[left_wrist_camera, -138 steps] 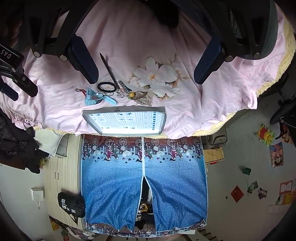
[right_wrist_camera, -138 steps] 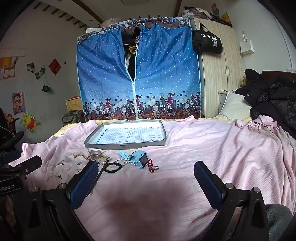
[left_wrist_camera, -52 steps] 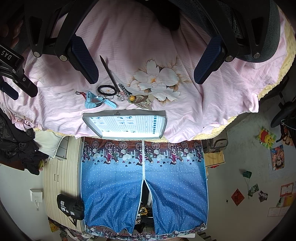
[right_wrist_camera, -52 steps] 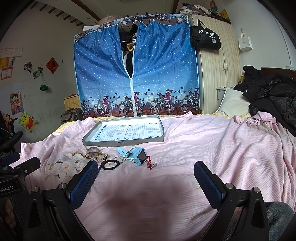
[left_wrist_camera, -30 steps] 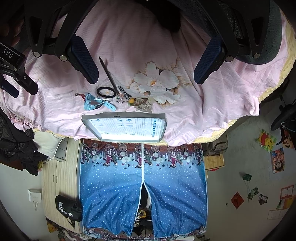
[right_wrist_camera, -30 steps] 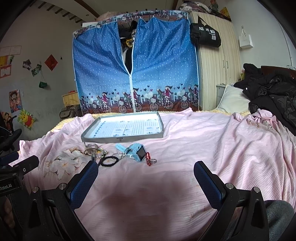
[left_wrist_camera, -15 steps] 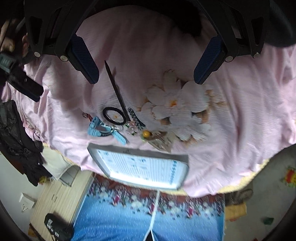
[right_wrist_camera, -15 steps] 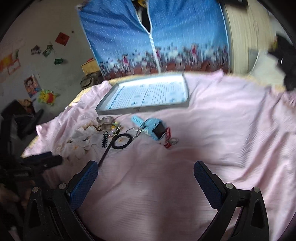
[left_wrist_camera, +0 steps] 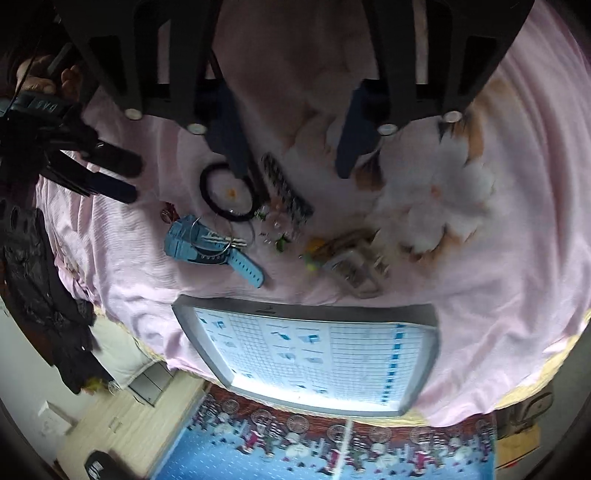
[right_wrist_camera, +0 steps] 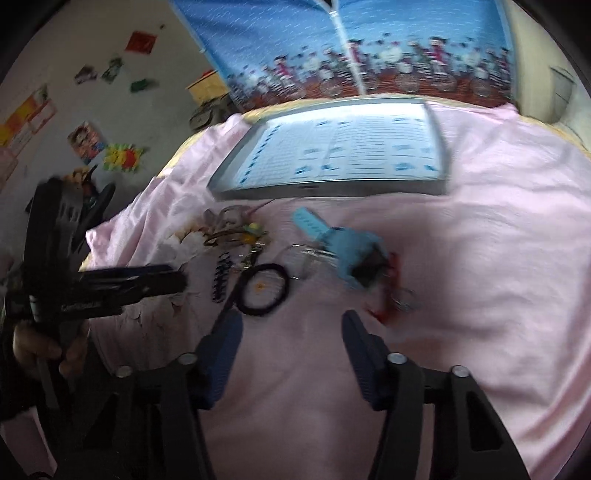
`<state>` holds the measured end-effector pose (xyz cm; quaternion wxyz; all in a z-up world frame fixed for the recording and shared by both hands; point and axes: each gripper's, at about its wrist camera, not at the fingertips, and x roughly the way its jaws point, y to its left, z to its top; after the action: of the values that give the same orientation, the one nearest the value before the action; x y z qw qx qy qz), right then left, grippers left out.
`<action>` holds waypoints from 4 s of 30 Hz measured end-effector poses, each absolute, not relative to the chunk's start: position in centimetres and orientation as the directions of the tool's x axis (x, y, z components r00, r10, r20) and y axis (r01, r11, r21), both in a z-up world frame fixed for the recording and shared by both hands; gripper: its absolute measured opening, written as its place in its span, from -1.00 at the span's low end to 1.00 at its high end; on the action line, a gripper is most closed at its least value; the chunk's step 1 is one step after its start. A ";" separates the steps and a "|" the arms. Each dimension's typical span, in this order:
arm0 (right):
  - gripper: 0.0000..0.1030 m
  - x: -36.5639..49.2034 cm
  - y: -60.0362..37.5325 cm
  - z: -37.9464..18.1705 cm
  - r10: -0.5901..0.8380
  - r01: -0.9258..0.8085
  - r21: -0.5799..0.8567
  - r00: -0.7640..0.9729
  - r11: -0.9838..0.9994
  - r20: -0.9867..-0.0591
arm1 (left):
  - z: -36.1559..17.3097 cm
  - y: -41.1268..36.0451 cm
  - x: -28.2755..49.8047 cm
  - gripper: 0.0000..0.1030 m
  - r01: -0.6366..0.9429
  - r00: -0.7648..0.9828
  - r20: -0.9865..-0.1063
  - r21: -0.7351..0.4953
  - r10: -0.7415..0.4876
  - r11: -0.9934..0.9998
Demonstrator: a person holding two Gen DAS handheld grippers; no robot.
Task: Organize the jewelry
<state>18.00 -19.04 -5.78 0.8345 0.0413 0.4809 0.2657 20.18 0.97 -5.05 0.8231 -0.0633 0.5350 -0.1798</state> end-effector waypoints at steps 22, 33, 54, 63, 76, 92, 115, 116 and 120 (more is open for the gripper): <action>-0.80 22.4 -15.9 -10.9 0.488 -0.401 0.356 0.300 0.844 -0.819 | -8.5 1.3 24.6 -0.58 0.218 0.261 -0.873 -0.363 -0.412 0.906; -0.88 21.4 -16.4 -9.1 0.526 -0.430 0.354 0.396 0.830 -0.752 | -7.2 1.5 24.0 -0.77 0.218 0.271 -0.861 -0.381 -0.431 0.898; -0.88 31.1 -19.2 -5.6 0.475 -0.295 0.379 0.645 0.877 -0.598 | -4.1 1.8 32.8 -0.77 0.147 0.601 -0.689 -0.402 -0.404 0.904; -0.88 35.1 -19.3 -9.2 0.420 -0.217 0.367 0.600 0.905 -0.681 | -7.1 2.7 37.4 -0.77 0.083 0.571 -0.721 -0.425 -0.392 0.901; -0.69 35.1 -18.8 -9.9 0.390 -0.229 0.316 0.567 0.921 -0.726 | -8.8 1.4 36.8 -0.61 0.073 0.521 -0.794 -0.326 -0.315 0.943; 1.00 25.1 -20.2 -0.4 0.361 -0.325 0.160 0.803 0.932 -0.474 | 1.5 4.0 26.1 0.97 0.099 0.812 -0.512 -0.351 -0.279 0.931; 1.00 6.5 -22.1 1.7 0.304 -0.283 0.111 0.899 0.953 -0.316 | 2.2 1.5 7.3 0.97 0.171 0.884 -0.418 -0.130 -0.210 0.977; 1.00 6.0 -22.2 1.7 0.300 -0.278 0.112 0.899 0.954 -0.319 | 2.1 1.4 6.9 0.97 0.172 0.882 -0.421 -0.126 -0.210 0.977; 1.00 4.6 -22.7 1.2 0.278 -0.252 0.121 0.898 0.960 -0.341 | 1.2 0.7 5.8 0.97 0.169 0.867 -0.458 -0.099 -0.196 0.981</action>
<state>4.58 -22.71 1.19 0.9735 0.0369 0.1803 0.1361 5.84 0.65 1.20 0.9659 -0.0277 0.2396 -0.0945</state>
